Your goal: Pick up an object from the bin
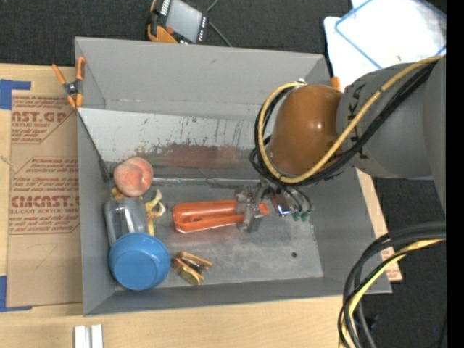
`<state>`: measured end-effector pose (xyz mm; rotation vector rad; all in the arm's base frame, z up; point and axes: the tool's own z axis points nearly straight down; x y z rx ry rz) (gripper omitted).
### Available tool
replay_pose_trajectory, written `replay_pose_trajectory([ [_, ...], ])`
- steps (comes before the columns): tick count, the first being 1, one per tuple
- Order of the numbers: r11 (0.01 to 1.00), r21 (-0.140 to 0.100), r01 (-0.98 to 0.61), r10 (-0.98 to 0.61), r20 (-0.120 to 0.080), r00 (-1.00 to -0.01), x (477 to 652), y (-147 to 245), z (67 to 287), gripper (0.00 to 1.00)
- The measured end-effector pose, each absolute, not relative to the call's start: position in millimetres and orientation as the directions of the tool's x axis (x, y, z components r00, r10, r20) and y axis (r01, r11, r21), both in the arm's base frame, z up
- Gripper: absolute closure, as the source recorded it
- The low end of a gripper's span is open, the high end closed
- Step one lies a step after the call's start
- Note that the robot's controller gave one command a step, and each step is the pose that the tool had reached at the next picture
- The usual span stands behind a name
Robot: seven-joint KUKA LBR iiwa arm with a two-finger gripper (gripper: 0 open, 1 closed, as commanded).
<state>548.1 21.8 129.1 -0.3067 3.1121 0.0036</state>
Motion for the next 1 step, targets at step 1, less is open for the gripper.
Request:
replay_pose_trajectory([
  [1, 0.977, -0.003, -0.214, -0.214, -0.020, -0.977, 556.2, 12.6, 178.9, 1.00],
])
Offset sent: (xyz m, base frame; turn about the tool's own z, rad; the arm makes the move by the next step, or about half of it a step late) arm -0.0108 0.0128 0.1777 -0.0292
